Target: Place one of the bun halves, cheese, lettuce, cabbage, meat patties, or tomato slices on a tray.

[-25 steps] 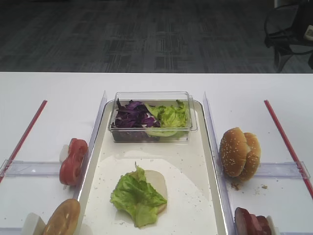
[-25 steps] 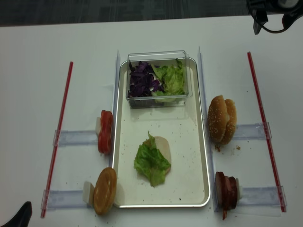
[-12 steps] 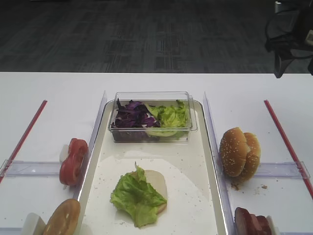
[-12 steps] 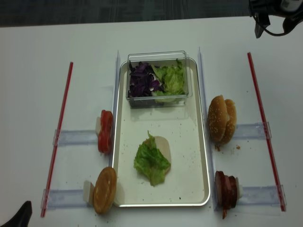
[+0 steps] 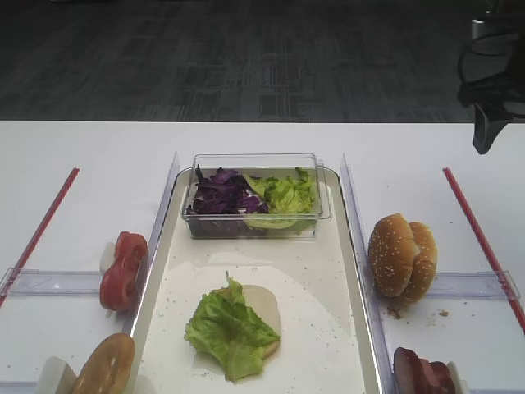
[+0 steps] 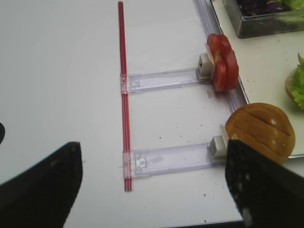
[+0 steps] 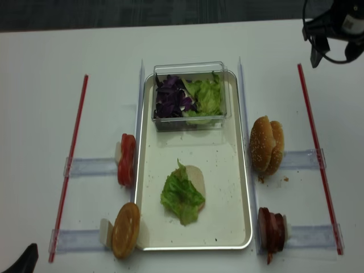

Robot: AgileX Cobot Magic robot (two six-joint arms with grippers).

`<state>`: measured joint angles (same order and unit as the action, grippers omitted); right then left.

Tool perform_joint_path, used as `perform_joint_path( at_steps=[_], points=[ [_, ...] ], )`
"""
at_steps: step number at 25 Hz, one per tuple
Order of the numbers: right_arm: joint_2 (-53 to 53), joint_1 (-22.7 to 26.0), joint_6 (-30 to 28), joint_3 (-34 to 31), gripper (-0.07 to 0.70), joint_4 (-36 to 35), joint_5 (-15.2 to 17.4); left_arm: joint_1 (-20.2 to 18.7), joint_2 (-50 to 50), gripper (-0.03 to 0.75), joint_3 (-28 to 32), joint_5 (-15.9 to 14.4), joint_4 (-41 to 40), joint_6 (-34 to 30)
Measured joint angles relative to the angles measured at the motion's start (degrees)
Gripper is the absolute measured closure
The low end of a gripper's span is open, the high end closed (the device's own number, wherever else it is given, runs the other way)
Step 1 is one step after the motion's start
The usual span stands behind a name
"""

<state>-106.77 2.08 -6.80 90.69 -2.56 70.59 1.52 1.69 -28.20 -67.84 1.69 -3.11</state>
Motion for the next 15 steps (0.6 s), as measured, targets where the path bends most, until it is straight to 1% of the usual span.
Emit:
perform_joint_path(
  at_steps=[7,15],
  points=[
    [7.96,0.00,0.14,-7.06,0.059,0.10,-0.15,0.00,0.00,0.151,0.00,0.00,0.00,0.00],
    [20.79,0.00,1.42,-17.28,0.059,0.69,-2.59,0.00,0.00,0.151,0.00,0.00,0.00,0.00]
  ],
)
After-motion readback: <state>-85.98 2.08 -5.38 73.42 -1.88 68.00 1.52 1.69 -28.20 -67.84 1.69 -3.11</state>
